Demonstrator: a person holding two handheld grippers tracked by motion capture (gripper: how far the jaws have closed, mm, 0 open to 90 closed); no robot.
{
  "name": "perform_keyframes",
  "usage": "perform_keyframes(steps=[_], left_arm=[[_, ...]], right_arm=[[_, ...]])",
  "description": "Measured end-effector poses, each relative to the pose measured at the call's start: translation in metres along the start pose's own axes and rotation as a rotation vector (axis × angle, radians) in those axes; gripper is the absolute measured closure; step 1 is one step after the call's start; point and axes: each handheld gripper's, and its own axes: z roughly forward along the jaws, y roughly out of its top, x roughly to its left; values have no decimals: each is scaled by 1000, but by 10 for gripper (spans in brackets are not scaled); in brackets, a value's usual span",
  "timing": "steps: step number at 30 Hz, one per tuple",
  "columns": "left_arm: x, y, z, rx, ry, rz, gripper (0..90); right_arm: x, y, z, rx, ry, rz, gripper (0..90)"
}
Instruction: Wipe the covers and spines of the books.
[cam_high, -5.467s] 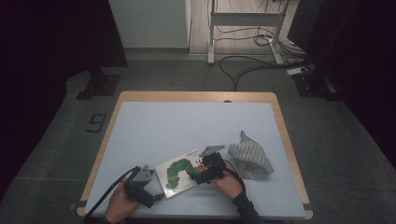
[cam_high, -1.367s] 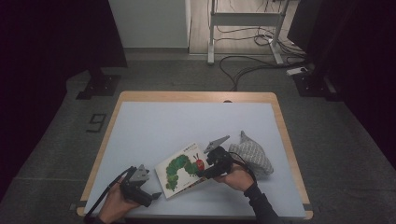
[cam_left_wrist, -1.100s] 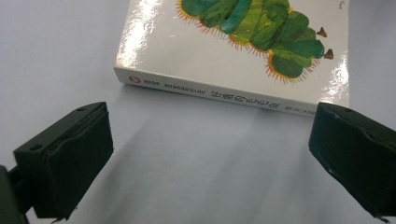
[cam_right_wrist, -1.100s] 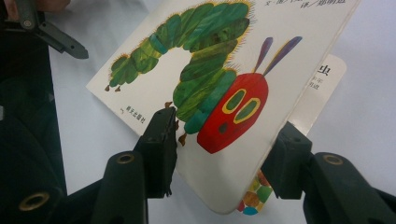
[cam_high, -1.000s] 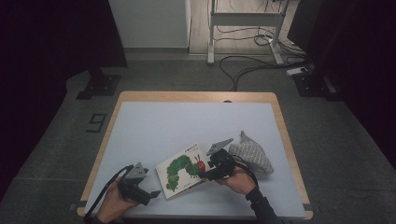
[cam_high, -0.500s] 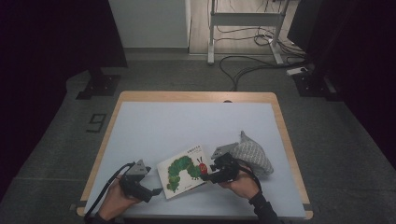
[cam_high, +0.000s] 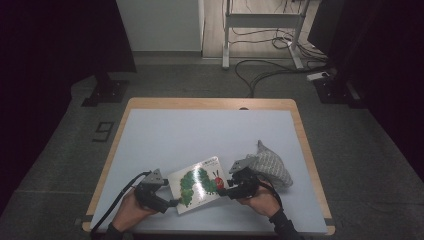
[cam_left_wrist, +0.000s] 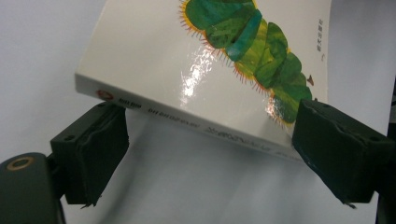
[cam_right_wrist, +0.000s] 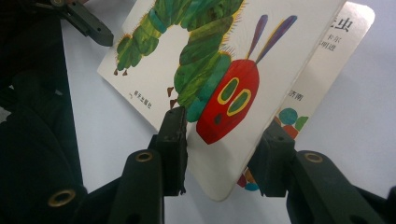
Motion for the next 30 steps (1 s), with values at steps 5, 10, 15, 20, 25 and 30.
perform_keyframes(steps=[5, 10, 15, 20, 25, 30], left_arm=[[1, 2, 3, -18, -36, -10, 125], [-1, 6, 6, -30, -48, -1, 152], [-3, 9, 5, -24, -45, 9, 174], [-4, 10, 4, -24, -31, 2, 197], [-7, 10, 1, -23, -25, 1, 235], [-7, 11, -5, -26, -34, -9, 303]], right_arm=[[-1, -3, 1, 7, 4, 7, 594], [-3, -7, 3, 23, -3, 16, 570], [-5, -9, 6, 48, -41, -3, 508], [-9, -5, 4, 20, -84, 31, 364], [-17, 5, 9, 1, -92, 61, 310], [-23, 14, 18, 0, -82, 88, 320]])
